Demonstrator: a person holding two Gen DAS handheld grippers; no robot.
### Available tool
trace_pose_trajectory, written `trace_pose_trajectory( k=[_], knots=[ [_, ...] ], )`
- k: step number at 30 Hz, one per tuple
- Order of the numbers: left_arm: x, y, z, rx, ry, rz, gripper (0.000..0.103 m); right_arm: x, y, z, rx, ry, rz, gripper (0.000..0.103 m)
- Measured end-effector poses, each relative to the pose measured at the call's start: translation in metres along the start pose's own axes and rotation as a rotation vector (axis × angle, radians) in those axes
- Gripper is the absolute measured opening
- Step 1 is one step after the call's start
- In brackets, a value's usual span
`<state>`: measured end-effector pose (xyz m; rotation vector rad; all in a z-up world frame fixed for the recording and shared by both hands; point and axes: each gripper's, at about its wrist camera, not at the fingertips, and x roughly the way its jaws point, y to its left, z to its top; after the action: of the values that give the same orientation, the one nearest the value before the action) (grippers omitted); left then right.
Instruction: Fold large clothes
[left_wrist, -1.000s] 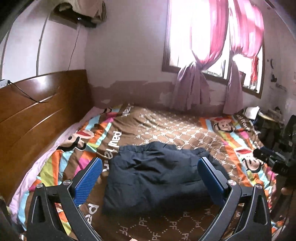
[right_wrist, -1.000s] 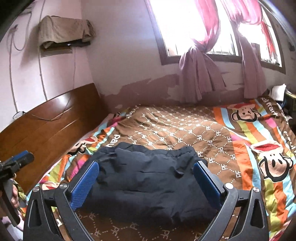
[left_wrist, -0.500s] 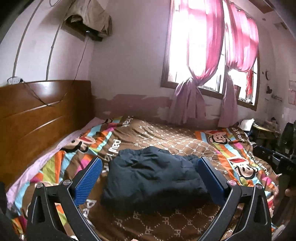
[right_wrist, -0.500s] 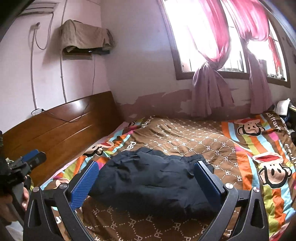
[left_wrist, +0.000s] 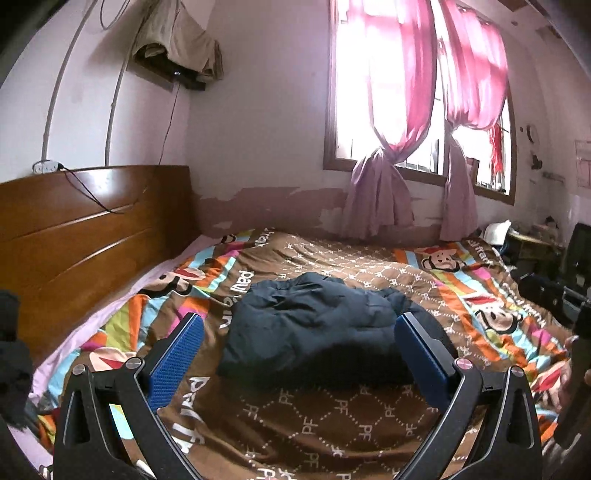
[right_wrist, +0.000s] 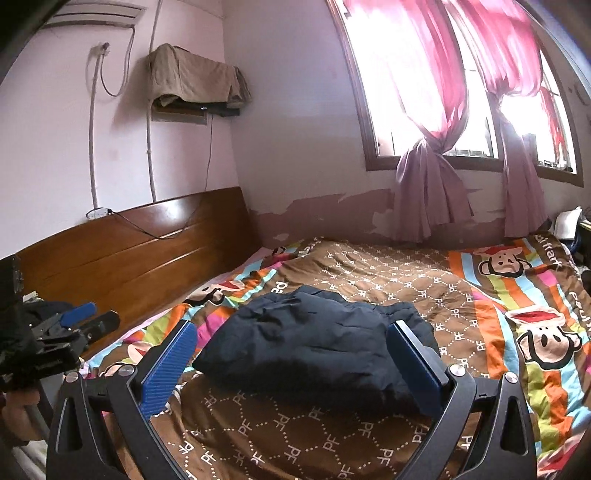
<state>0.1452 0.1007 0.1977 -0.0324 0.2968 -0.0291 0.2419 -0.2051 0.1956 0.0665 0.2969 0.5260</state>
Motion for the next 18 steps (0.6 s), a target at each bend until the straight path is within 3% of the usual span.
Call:
trace_pose_trajectory(
  k=[7, 13, 18],
  knots=[
    [-0.013, -0.005, -0.028, -0.002, -0.004, -0.018, 0.101, -0.019, -0.001, -0.026, 0.053, -0.026, -0.003, 0.103],
    [-0.019, -0.009, -0.046, -0.012, -0.024, -0.022, 0.101, -0.031, 0.001, -0.051, 0.0, -0.047, -0.06, 0.103],
    [-0.021, -0.005, -0.072, -0.047, -0.015, 0.02, 0.101, -0.034, 0.008, -0.071, -0.043, -0.042, -0.066, 0.103]
  ],
)
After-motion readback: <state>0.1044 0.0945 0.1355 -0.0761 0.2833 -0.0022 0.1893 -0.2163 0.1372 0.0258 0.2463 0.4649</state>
